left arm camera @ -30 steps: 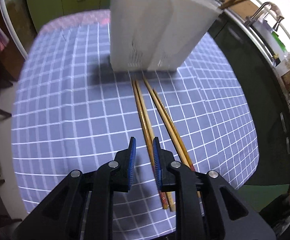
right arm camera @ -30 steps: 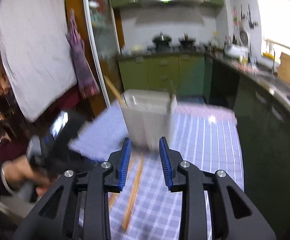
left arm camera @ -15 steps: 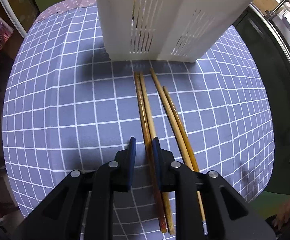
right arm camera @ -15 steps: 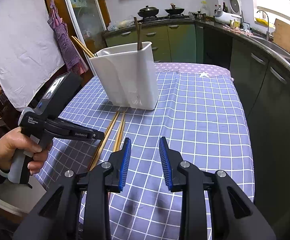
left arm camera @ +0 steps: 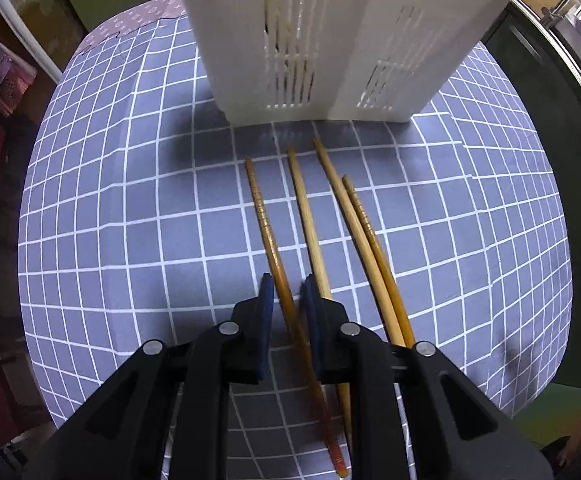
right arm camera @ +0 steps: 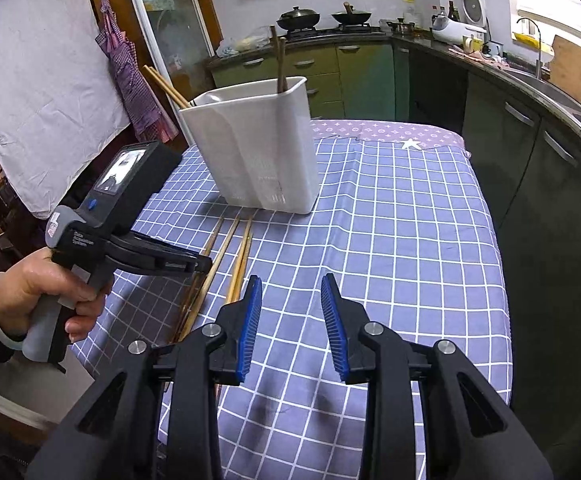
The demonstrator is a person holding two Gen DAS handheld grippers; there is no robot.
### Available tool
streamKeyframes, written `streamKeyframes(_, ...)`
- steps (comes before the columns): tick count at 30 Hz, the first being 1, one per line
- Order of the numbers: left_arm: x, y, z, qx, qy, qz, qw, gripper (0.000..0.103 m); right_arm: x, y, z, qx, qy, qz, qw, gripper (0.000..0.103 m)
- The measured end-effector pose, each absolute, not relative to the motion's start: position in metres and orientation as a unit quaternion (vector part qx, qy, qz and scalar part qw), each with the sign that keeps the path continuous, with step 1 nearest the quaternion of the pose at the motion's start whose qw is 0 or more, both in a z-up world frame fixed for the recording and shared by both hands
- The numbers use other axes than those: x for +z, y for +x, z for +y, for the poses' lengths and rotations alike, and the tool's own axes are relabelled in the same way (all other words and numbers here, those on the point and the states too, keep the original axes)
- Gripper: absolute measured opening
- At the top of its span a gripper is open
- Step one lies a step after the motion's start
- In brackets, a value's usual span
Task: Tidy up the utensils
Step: 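Grasp and lift a wooden chopstick with the left tool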
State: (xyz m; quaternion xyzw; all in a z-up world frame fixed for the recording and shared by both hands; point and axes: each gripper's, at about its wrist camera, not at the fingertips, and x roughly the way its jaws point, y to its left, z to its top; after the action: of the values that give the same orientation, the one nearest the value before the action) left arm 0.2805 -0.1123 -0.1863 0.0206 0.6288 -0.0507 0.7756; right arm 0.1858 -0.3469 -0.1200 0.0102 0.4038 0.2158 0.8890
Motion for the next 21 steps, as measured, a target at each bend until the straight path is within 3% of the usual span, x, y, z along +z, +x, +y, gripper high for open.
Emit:
streamKeyframes(7,-0.171,0.275,-0.084,-0.062,-0.014,0.614,0.786,0.007,-0.123,0.188,-0.342,0.217,0.001,0.414,0.884,0.031)
streamKeyframes(21,-0.064,0.205,-0.036,-0.093,-0.027,0.468,0.879,0.007,-0.154,0.237,-0.294,0.254,-0.017,0.486,0.836,0.031)
